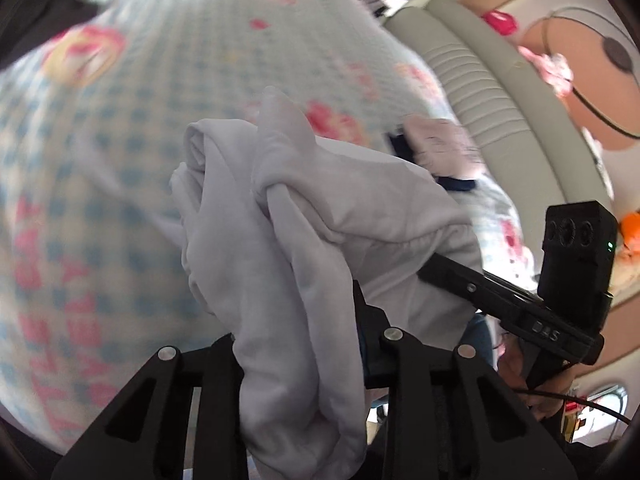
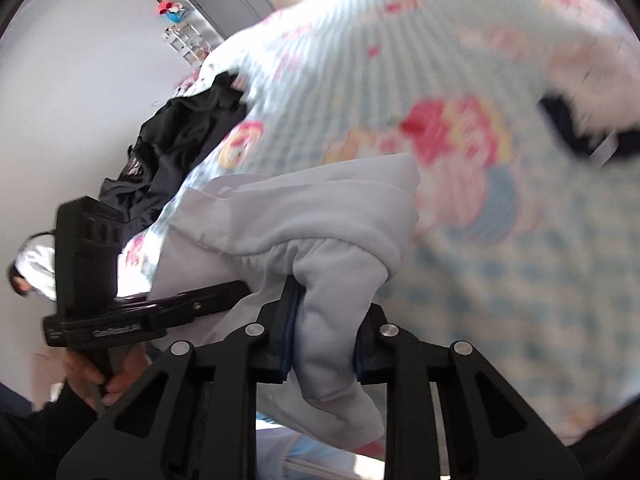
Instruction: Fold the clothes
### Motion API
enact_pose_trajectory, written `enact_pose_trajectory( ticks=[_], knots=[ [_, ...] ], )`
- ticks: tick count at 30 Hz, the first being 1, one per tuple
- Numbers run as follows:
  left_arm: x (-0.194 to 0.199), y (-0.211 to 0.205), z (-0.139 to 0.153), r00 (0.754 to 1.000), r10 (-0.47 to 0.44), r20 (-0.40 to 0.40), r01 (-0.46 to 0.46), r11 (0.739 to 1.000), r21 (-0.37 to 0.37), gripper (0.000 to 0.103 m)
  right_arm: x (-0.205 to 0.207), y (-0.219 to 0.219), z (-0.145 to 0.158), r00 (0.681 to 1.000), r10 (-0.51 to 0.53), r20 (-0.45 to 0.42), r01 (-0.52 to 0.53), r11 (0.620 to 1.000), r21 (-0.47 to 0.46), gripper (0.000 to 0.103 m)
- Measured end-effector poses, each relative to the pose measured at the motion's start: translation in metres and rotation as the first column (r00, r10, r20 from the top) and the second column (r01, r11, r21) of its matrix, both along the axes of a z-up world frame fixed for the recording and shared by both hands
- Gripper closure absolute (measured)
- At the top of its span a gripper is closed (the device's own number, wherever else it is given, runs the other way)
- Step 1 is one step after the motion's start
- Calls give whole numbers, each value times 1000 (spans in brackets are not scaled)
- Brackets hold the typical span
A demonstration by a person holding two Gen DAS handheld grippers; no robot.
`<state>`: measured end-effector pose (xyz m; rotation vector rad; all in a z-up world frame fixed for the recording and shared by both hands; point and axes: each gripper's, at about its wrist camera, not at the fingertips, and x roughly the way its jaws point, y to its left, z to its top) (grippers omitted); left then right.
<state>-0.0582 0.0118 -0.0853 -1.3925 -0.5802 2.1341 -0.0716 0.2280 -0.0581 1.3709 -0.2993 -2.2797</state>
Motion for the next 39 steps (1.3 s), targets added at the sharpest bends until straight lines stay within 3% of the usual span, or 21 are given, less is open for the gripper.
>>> enact_pose_trajectory(
  ticks=[5,9,13,15,16,19,22,23,25,26,29,32,34,36,37,39],
  knots=[
    [-34,59,24,994,-97,-50,96,995,-16,74,-25,54,14,994,-114,-3,114,993,-21,82],
    [-78,130,49,984,-155,-93,156,988,1,74,-52,106,37,985,-169,-31,169,986,-1,81],
    [-130,198,85,975,-153,-164,167,983,75,74,-89,171,85,966,-235,-105,238,971,11,79],
    [-160,223,87,983,-105,-150,130,977,169,73,-109,205,109,953,-265,-146,269,963,8,77],
    [-176,234,87,988,-77,-137,106,970,220,70,-121,225,117,945,-282,-162,287,958,7,70],
    [-218,265,38,999,-36,3,33,948,317,52,-159,278,102,921,-351,-169,365,929,57,57],
    [-246,295,-34,979,-71,189,37,984,177,53,-193,324,39,881,-473,-28,473,872,127,55],
    [-248,298,-48,973,-77,216,41,985,166,52,-197,335,22,869,-494,28,490,867,97,47],
    [-245,290,-46,980,-109,169,70,973,218,49,-193,346,10,864,-500,58,502,864,-29,43],
    [-243,287,-41,982,-127,139,94,970,223,45,-190,343,10,868,-495,32,496,868,-30,41],
    [-237,268,-14,994,-106,25,104,990,91,43,-185,331,17,883,-467,-51,469,881,63,41],
    [-227,240,20,990,33,-139,-38,999,-36,45,-183,331,16,886,-459,-63,463,882,93,41],
    [-223,237,38,973,25,-230,-25,1000,1,46,-182,332,16,886,-457,-71,463,880,110,39],
    [-220,236,55,948,0,-317,18,998,53,54,-180,331,19,886,-457,-77,463,878,122,39],
    [-223,243,56,946,-46,-321,79,993,92,58,-180,330,19,886,-458,-79,464,877,126,39],
    [-235,261,32,963,-152,-223,195,964,183,70,-180,329,19,884,-461,-79,468,874,131,39]
  ],
)
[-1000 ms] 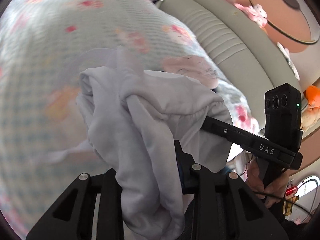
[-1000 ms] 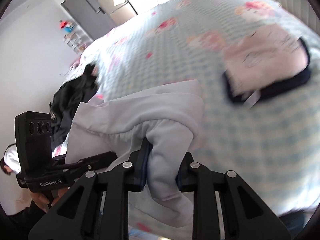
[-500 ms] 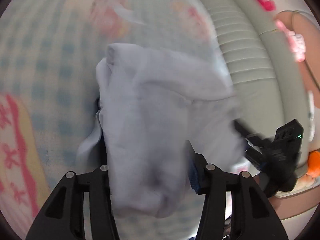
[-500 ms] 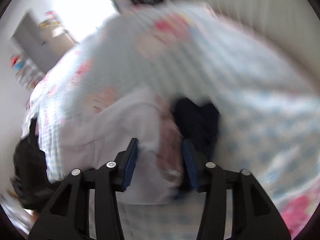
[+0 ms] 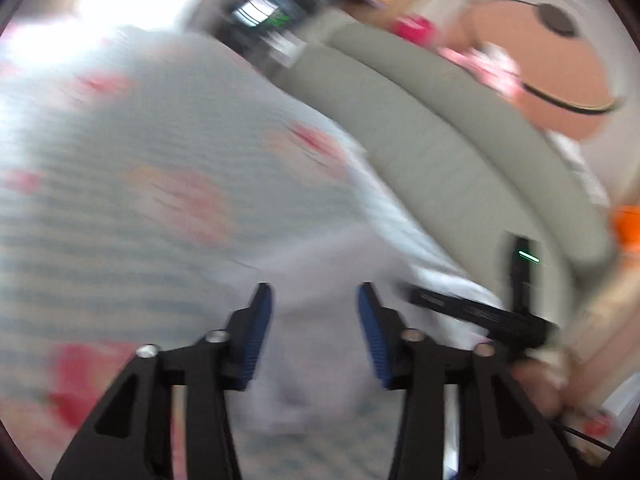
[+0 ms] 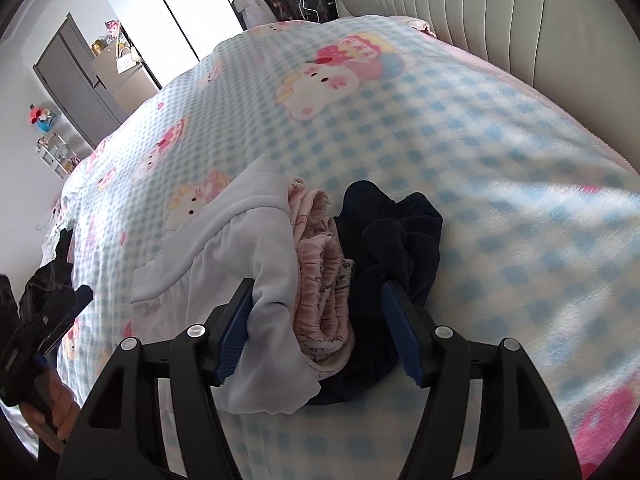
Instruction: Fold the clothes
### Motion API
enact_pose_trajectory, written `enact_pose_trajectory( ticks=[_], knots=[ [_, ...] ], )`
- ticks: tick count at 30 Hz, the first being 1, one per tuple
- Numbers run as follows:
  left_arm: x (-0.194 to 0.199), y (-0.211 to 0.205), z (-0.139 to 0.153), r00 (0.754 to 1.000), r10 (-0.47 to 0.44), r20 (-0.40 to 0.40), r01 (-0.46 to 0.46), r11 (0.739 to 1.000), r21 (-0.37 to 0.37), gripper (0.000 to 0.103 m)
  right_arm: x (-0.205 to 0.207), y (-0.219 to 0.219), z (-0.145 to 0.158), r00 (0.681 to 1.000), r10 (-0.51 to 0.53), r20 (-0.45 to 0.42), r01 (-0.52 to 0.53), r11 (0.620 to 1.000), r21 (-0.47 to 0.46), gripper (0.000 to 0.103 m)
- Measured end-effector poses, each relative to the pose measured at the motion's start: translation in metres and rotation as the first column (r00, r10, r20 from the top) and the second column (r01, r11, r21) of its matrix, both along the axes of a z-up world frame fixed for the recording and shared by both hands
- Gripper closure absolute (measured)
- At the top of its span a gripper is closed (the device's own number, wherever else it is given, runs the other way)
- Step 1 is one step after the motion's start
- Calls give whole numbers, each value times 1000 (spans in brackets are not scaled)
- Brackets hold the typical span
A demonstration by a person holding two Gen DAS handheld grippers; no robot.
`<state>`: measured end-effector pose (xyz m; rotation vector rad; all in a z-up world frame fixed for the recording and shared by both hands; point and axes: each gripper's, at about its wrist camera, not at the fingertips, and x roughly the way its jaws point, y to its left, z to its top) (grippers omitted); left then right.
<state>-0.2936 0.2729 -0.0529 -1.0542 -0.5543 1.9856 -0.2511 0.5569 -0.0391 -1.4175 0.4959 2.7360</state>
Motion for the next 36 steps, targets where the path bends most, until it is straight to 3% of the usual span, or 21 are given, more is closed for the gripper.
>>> enact_pose_trajectory(
  ticks=[4,11,16,20,23,29,31,34,36],
  knots=[
    [-14,34,-50,995,-37,94,52,985,-165,78,-4,4,-10,1000,-11,12,11,999,-41,33],
    [-12,38,-58,994,-28,109,53,970,-235,76,-7,3,-18,1000,-1,11,2,999,-49,28],
    [2,37,-37,994,-66,88,89,953,-289,71,4,0,-6,999,-27,-20,26,998,-64,29],
    [18,19,-11,998,-52,28,58,962,-266,51,21,-1,10,997,-59,-50,56,996,-65,28],
    [25,4,9,999,-29,-32,18,948,-318,50,33,-8,29,995,-74,-73,73,997,-15,28],
    [29,-57,54,983,120,-137,-164,905,-392,31,45,-40,61,995,-6,-95,4,1000,-18,28],
    [24,-79,64,970,179,-163,-232,881,-412,30,46,-58,69,994,14,-106,-14,1000,-7,27],
    [25,-114,82,947,252,-199,-312,867,-387,27,44,-95,72,993,83,-90,-83,997,0,27],
    [26,-139,91,935,289,-206,-346,869,-353,16,41,-123,71,987,143,-70,-143,990,3,27]
  ],
)
